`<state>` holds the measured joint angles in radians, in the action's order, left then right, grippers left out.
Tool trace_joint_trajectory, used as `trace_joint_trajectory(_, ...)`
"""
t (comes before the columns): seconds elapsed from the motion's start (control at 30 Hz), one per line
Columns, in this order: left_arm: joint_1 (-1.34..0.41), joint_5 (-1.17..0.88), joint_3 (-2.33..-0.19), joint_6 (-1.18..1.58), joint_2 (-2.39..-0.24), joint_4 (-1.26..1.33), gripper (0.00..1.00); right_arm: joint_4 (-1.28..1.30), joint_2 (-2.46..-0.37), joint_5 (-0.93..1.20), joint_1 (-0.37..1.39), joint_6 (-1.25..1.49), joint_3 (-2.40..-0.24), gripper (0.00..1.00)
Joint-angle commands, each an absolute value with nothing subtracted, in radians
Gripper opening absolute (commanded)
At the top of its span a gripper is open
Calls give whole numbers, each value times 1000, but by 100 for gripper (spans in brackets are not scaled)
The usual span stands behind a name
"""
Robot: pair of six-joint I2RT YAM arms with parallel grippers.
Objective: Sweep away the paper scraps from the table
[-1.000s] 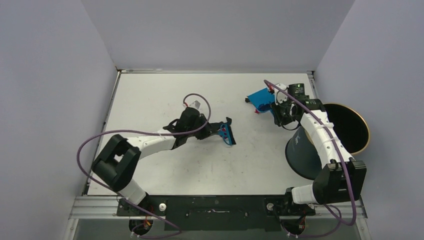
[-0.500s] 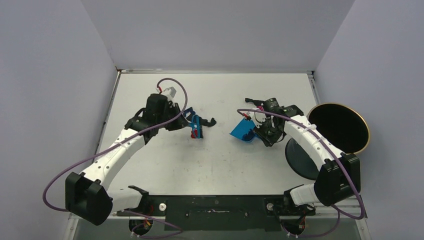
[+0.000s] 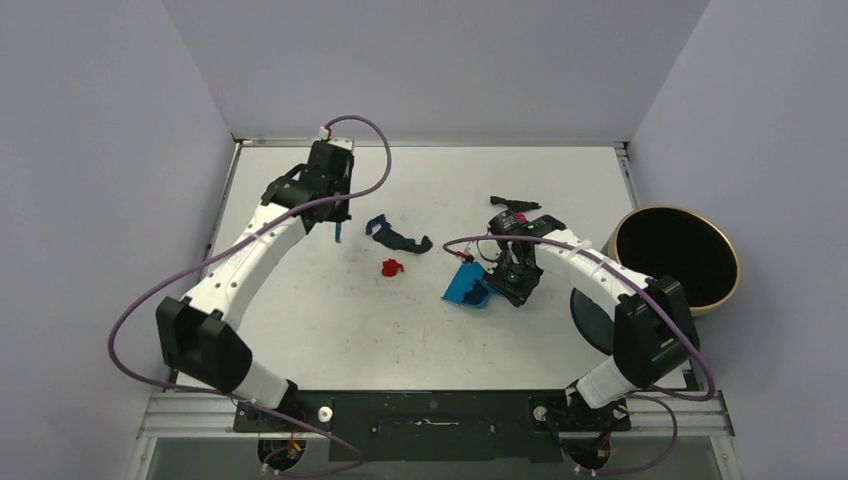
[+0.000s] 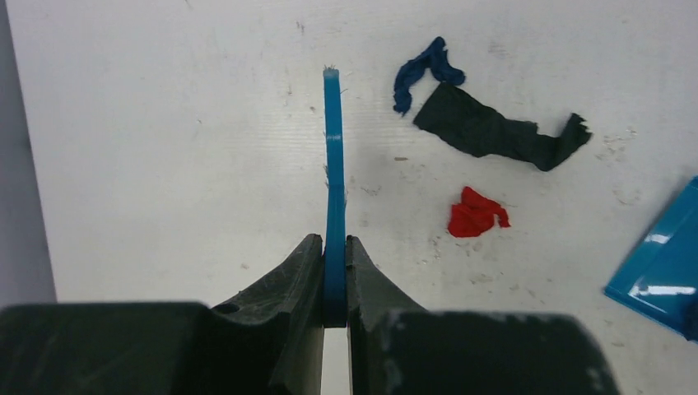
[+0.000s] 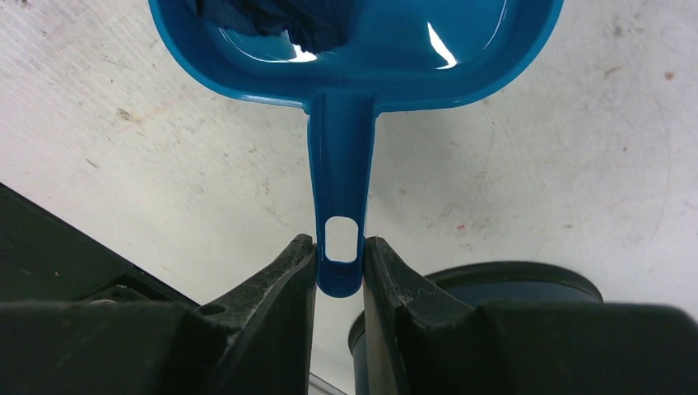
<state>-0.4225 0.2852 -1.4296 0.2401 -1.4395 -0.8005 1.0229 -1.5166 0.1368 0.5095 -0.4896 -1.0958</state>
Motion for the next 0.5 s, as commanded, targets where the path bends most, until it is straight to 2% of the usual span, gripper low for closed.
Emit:
trace_joint_trajectory(0.0,-420,455,-1570,131,-1596,-852,0,963,-1547,121,531,-484,-1089,5)
trace_joint_trajectory(0.17,-420,501,-1746,54,-1825,-829,0,943,-1565,105,534,-476,-1096,5)
trace_joint_trajectory(0.47,-440,347,-2120,-48,-2182,-937,1,905,-1607,123,529,-450,-1103,5)
